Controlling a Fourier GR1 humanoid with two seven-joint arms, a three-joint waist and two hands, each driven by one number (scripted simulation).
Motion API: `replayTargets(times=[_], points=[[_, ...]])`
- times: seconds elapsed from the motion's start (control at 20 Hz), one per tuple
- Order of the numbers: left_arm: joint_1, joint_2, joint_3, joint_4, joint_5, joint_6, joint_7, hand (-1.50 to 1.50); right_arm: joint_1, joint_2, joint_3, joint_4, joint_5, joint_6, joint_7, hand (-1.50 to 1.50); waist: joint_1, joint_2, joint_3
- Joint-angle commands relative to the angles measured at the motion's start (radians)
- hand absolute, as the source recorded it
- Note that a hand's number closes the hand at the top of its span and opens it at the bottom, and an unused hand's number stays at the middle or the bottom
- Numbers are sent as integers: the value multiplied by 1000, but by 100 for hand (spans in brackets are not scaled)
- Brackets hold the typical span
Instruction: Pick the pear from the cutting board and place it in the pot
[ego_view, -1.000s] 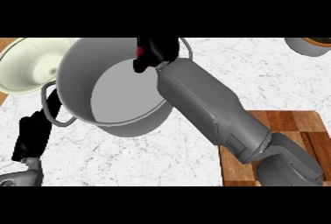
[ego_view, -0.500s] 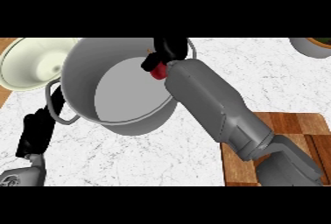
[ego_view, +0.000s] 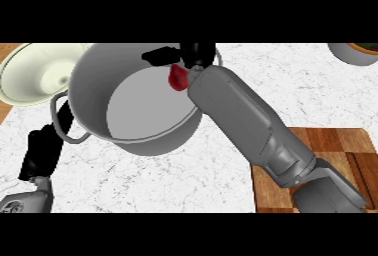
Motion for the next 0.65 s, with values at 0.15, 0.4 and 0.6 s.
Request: replayTargets(times=[0.15, 0.4, 0.6], points=[[14, 1, 23, 23, -2, 13, -6, 0, 5, 0, -53, -13, -196, 102, -129, -150, -55, -15, -1], [78, 23, 66, -31, 31, -3, 9, 0, 167, -6, -103, -87, -253, 196, -279, -150, -91, -26, 0], [129, 42, 97, -43, 60, -35, -15, 0, 314, -25, -60, -257, -217, 181, -236, -150, -113, -35, 0]])
